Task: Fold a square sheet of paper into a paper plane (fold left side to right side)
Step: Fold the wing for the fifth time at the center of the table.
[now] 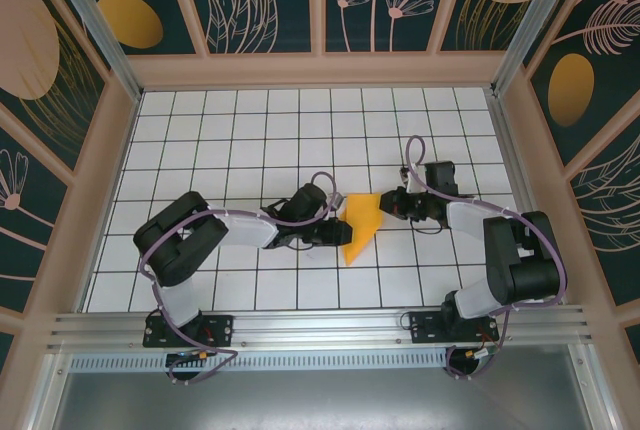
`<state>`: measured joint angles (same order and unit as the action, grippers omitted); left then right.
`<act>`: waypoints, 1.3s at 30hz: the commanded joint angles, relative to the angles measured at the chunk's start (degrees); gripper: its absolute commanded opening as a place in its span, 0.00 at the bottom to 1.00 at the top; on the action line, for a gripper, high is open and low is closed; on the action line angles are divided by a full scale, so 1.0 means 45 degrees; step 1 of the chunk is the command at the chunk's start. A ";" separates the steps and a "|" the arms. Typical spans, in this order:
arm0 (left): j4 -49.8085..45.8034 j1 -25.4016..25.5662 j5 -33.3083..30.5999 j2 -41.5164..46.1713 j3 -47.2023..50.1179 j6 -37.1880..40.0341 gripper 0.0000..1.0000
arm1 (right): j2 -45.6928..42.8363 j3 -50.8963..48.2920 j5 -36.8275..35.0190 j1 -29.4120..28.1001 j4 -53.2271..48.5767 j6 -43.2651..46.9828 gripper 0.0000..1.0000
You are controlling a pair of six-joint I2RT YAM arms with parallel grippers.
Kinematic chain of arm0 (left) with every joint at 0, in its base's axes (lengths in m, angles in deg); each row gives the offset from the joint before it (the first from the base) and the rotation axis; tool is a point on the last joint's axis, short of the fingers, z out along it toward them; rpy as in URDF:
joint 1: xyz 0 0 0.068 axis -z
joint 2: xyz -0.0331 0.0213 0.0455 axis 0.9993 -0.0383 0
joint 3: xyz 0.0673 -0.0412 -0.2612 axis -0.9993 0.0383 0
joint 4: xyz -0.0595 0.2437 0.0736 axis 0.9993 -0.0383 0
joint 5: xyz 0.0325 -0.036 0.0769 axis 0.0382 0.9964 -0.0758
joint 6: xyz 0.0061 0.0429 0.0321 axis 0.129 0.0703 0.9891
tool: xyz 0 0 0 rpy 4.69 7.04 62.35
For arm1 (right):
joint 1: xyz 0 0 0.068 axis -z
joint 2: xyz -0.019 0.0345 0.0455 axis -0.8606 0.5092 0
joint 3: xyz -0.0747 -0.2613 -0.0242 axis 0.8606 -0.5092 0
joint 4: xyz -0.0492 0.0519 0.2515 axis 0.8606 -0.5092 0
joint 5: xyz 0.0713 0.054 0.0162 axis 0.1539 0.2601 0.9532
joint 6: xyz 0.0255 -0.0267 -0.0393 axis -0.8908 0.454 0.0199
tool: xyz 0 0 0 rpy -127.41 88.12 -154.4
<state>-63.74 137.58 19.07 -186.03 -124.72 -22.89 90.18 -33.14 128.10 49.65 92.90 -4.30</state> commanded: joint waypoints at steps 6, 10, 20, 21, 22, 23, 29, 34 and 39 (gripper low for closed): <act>0.0837 -0.0240 0.0048 -0.0518 0.0334 -0.0338 0.30 | -0.0192 0.0354 0.0379 -0.0115 -0.0710 0.0094 0.30; 0.0861 -0.0273 0.0067 -0.0634 0.0302 -0.0367 0.29 | -0.0689 0.0301 -0.0226 -0.0084 -0.1550 0.0270 0.44; 0.0442 -0.0268 -0.0050 -0.0915 -0.0075 -0.0308 0.28 | -0.2197 -0.0327 -0.0146 -0.0706 -0.2046 -0.1049 0.56; 0.0396 -0.0261 -0.0064 -0.0948 -0.0114 -0.0289 0.28 | -0.2263 -0.0385 -0.0208 -0.0913 -0.1951 -0.1232 0.57; 0.0350 -0.0261 -0.0064 -0.0969 -0.0154 -0.0275 0.28 | -0.2292 -0.0407 -0.0363 -0.1189 -0.1847 -0.1476 0.58; 0.0313 -0.0269 -0.0078 -0.0985 -0.0182 -0.0270 0.28 | -0.2292 -0.0393 -0.0567 -0.1462 -0.1781 -0.1661 0.58; 0.0245 -0.0261 -0.0074 -0.0990 -0.0242 -0.0257 0.28 | -0.1896 0.0092 -0.2038 -0.2097 -0.2773 -0.2058 0.58; 0.0118 -0.0274 -0.0129 -0.1029 -0.0290 -0.0218 0.27 | -0.1930 0.0240 -0.2746 -0.2084 -0.3491 -0.1980 0.61; 0.0069 -0.0262 -0.0123 -0.1065 -0.0349 -0.0202 0.28 | -0.2788 -0.0095 -0.3370 -0.1496 -0.3668 -0.2218 0.76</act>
<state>-63.04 136.43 20.56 -188.28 -125.24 -24.38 80.89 -33.58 115.93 41.45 78.39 -13.04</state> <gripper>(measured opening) 0.276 0.746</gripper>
